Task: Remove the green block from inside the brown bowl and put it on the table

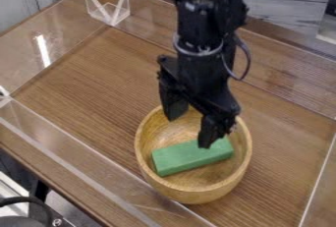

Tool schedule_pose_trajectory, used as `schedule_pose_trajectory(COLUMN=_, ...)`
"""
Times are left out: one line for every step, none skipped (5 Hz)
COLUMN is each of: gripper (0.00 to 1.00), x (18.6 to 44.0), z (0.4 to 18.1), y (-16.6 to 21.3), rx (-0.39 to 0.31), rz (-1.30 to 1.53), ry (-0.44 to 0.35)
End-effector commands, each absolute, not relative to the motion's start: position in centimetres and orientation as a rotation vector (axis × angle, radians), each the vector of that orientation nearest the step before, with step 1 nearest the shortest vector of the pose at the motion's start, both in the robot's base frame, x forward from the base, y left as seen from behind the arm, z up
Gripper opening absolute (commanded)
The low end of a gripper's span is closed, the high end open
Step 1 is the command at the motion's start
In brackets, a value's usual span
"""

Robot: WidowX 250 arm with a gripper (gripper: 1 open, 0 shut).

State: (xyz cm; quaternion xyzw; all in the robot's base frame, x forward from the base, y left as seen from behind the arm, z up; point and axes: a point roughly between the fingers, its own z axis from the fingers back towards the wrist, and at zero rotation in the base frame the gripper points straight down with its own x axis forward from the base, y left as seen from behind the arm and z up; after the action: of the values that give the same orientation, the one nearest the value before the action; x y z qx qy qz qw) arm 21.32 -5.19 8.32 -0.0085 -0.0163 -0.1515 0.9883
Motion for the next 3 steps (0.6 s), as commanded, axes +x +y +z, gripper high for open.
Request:
schedule_pose_trajectory(gripper=1.00, x=21.51, z=8.21, y=-5.76, rx=-0.025, rz=-0.337, ry=-0.097)
schedule_pose_trajectory(gripper=1.00, x=21.48, z=7.57, y=-5.93, rx=-0.031, rz=-0.349, ry=-0.104)
schedule_pose_trajectory(gripper=1.00, x=21.54, z=7.32, y=-5.83, rx=-0.035, rz=-0.362, ry=-0.108)
